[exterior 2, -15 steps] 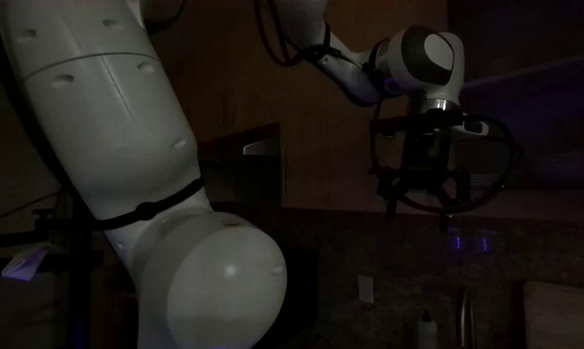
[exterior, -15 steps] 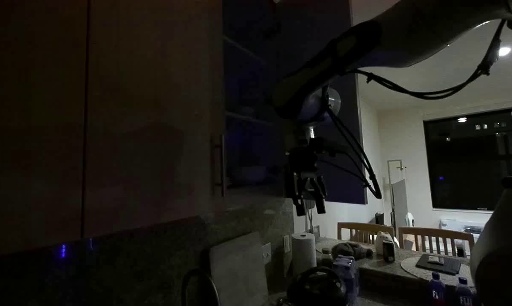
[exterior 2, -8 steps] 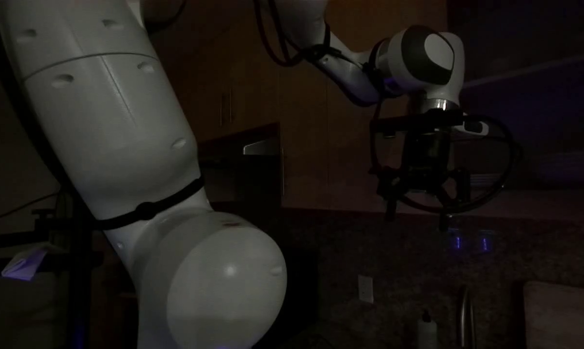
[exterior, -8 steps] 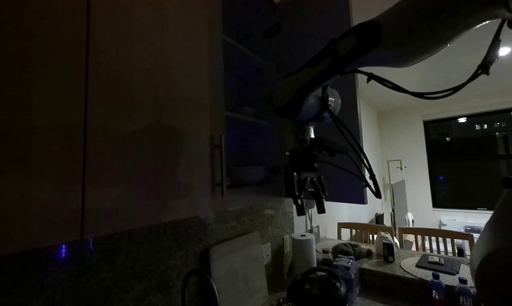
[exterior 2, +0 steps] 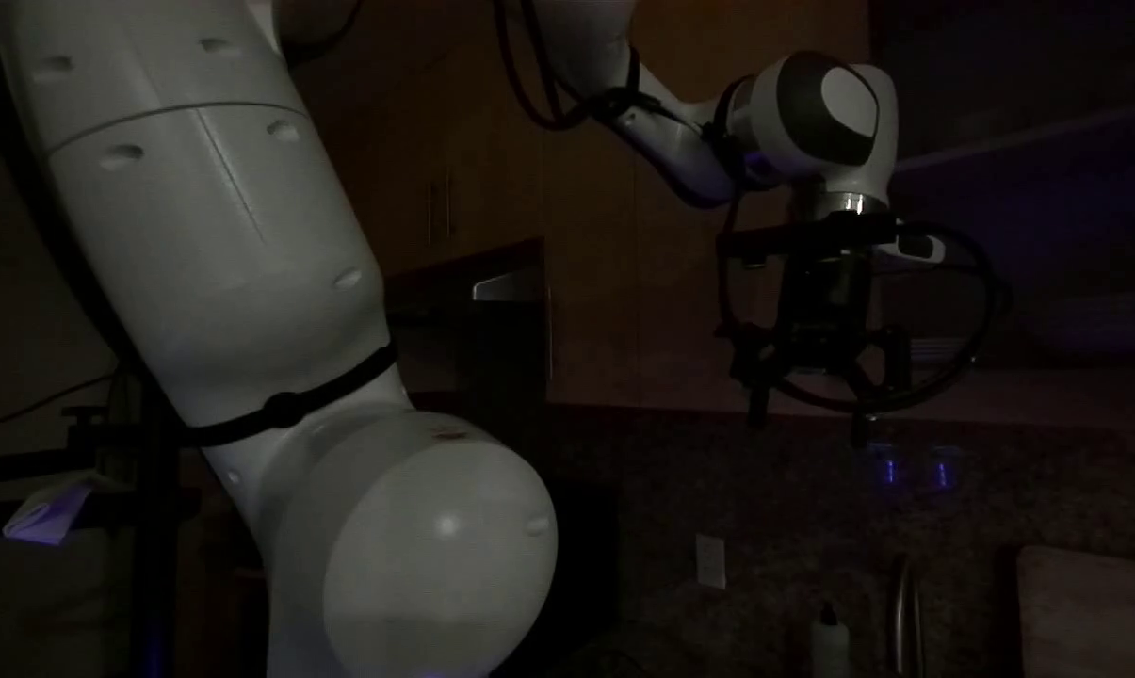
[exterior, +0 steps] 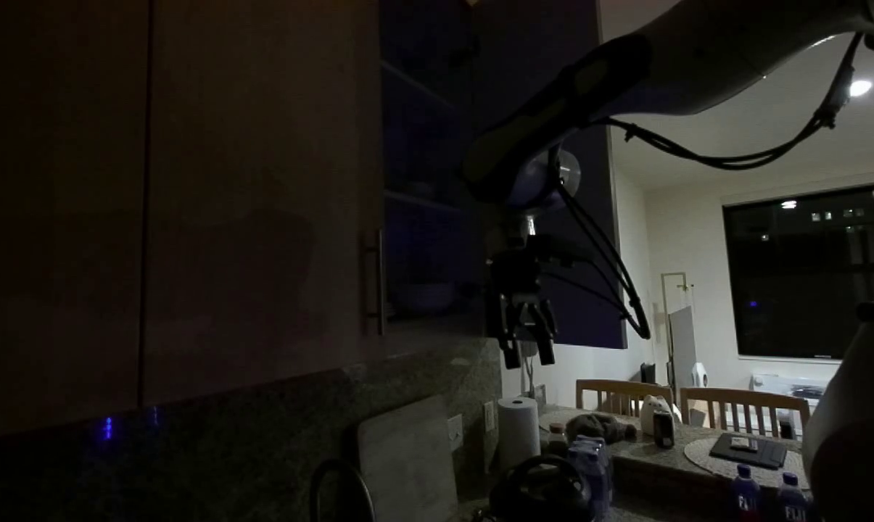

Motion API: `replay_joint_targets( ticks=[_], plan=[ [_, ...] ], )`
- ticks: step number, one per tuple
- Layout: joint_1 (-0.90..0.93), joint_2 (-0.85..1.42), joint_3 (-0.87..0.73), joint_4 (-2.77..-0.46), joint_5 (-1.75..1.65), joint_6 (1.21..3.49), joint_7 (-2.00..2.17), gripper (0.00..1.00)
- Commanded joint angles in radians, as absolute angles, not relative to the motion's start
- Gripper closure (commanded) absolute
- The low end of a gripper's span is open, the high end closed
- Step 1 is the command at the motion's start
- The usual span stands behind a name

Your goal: Open the left cabinet door

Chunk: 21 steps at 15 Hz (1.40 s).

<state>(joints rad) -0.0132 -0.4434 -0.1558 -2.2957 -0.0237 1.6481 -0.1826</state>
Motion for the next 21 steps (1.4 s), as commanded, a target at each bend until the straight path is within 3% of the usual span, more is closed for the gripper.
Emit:
replay_joint_targets(
  ticks=[1, 21],
  plan=[
    [-0.029, -0.455, -0.113, -2.277, -0.049, 1.638, -0.159, 0.0],
    [0.01, -0.515, -0.062, -2.081, -0.054, 2.029, -0.213, 0.0]
  ],
)
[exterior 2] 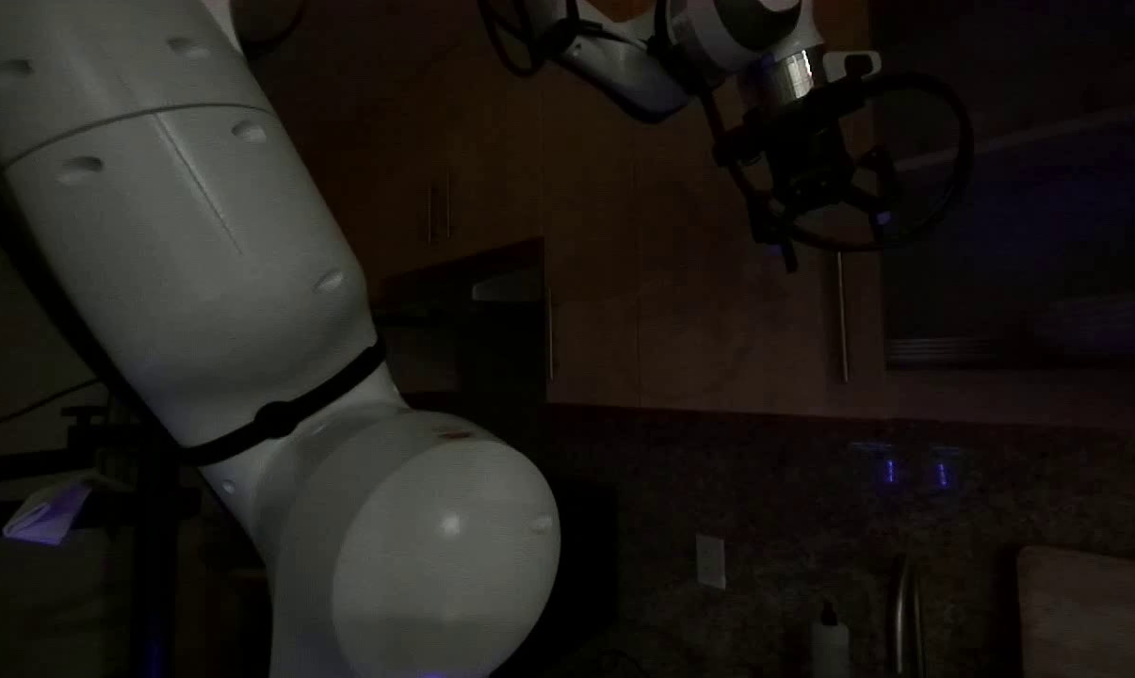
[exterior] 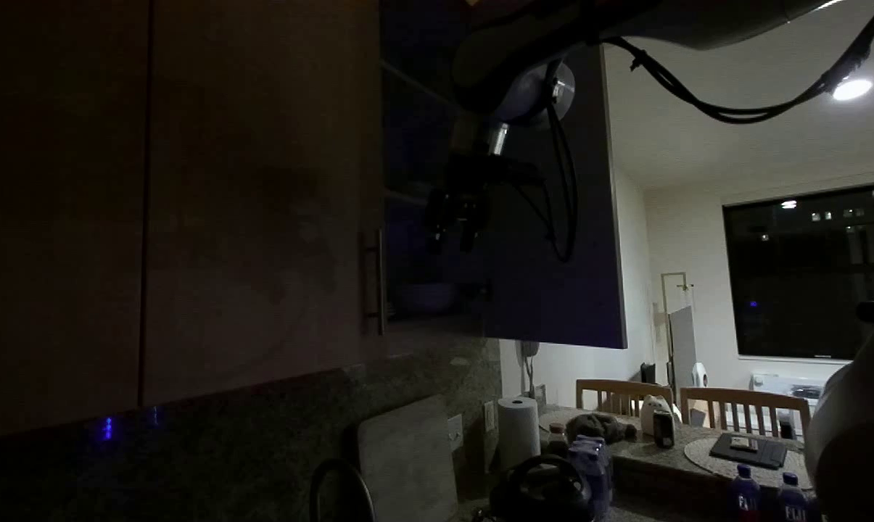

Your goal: Open the left cabinet door

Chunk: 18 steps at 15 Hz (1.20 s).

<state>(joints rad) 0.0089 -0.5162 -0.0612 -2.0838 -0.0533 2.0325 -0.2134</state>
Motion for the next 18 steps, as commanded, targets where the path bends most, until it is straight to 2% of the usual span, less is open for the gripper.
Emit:
replay_joint_targets(
  ticks=[1, 6, 13, 18],
  plan=[
    [0.01, -0.507, -0.062, -2.074, -0.053, 2.035, -0.214, 0.0],
    [0.014, -0.502, -0.062, -2.08, -0.056, 2.064, -0.222, 0.0],
    [0.138, -0.376, -0.225, -2.019, 0.202, 2.09, -0.644, 0.0],
    [0.166, -0.328, -0.265, -1.982, 0.407, 2.08, -0.925, 0.0]
  ],
)
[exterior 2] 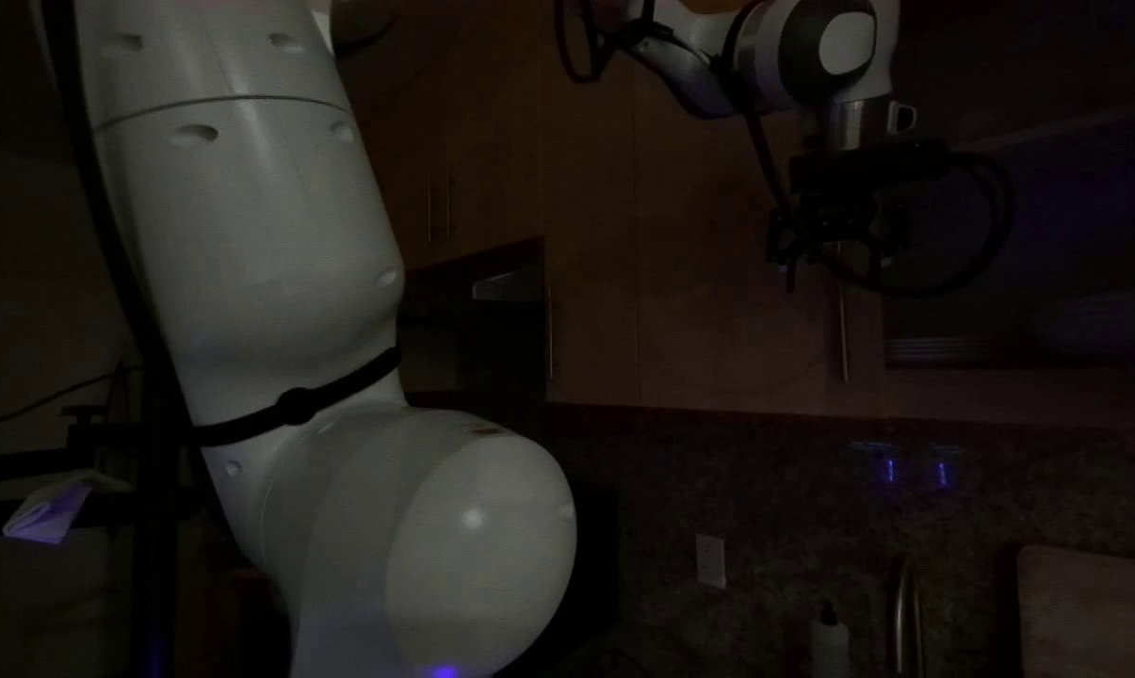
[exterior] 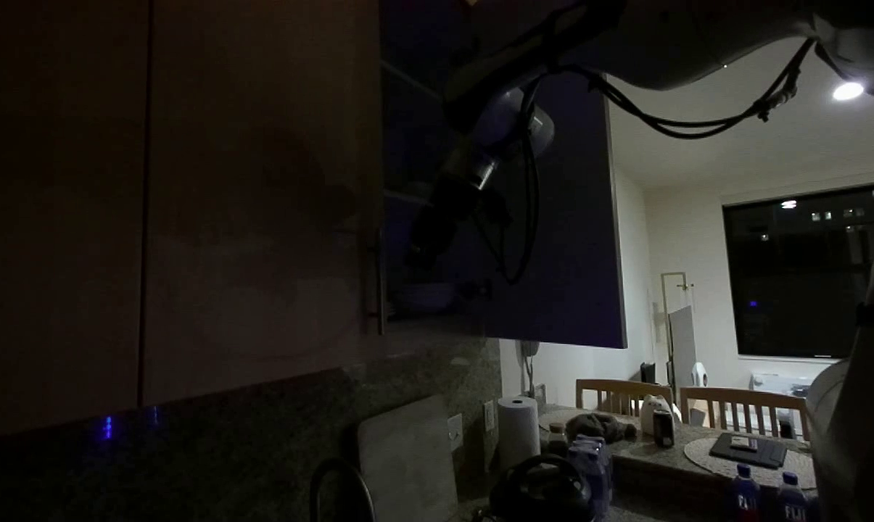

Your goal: Open the left cabinet door

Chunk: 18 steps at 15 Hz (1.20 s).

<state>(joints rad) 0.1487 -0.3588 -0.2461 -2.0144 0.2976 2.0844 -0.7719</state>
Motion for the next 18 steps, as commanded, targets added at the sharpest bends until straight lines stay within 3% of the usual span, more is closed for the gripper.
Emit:
replay_joint_targets(
  ticks=[1, 18],
  plan=[
    [0.159, -0.32, -0.259, -1.978, 0.434, 2.083, -0.949, 0.0],
    [0.088, -0.253, -0.237, -1.965, 0.618, 2.054, -1.066, 0.0]
  ],
)
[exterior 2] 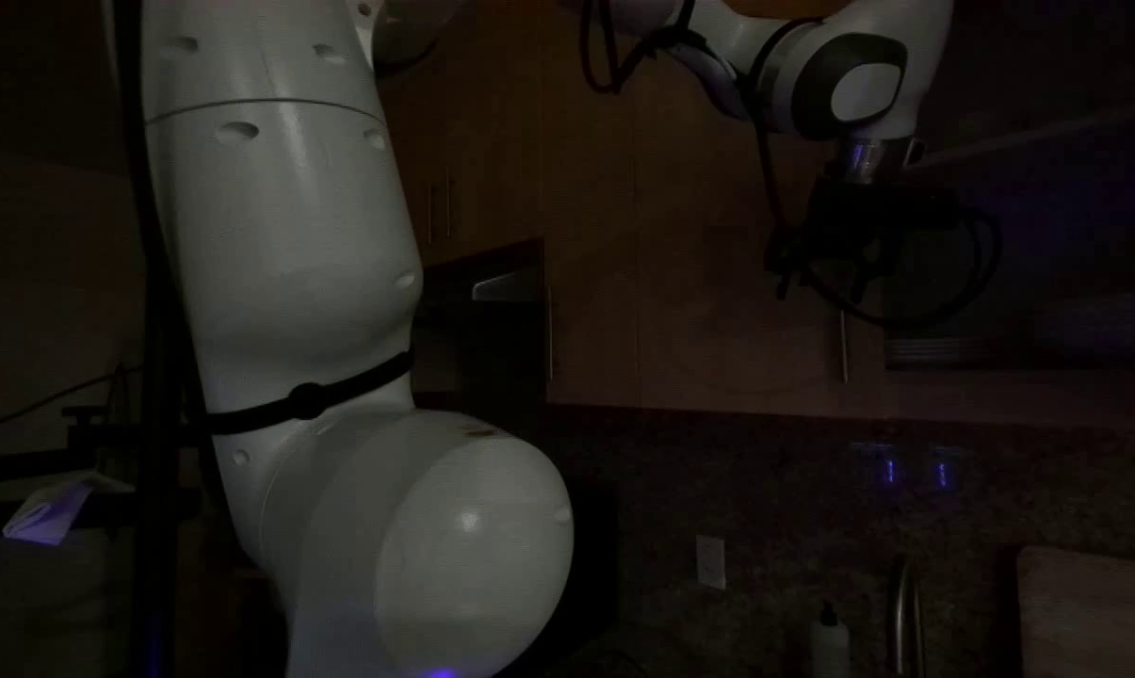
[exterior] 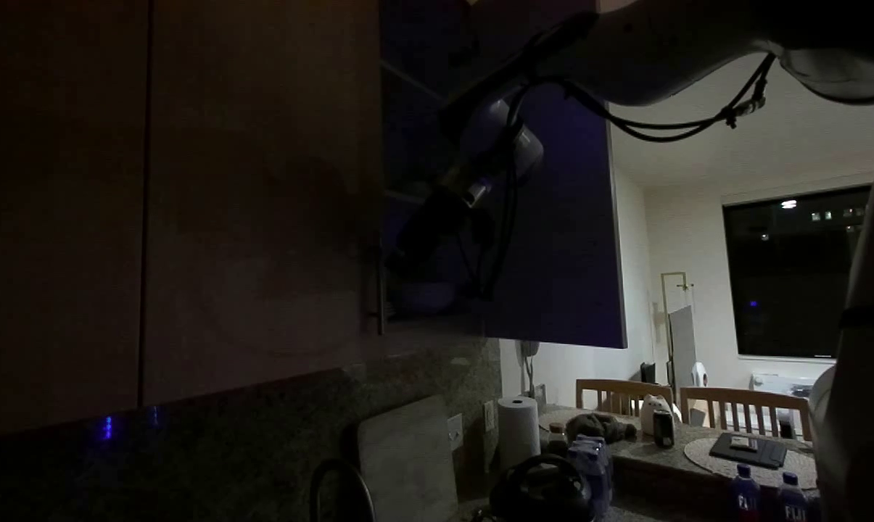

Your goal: Open the left cabinet door

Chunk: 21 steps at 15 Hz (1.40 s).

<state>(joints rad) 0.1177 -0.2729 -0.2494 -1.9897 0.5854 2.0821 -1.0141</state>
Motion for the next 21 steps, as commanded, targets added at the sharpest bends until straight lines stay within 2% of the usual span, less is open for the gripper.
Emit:
replay_joint_targets(
  ticks=[1, 7, 13, 21],
  plan=[
    [0.101, -0.128, -0.255, -1.838, 0.644, 1.998, -1.08, 0.0],
    [0.033, 0.041, -0.2, -1.628, 0.701, 1.913, -1.113, 0.0],
    [-0.051, 0.116, -0.142, -1.513, 0.744, 1.777, -1.122, 0.0],
    [-0.059, -0.027, -0.105, -1.73, 0.788, 1.932, -1.09, 0.0]
  ],
)
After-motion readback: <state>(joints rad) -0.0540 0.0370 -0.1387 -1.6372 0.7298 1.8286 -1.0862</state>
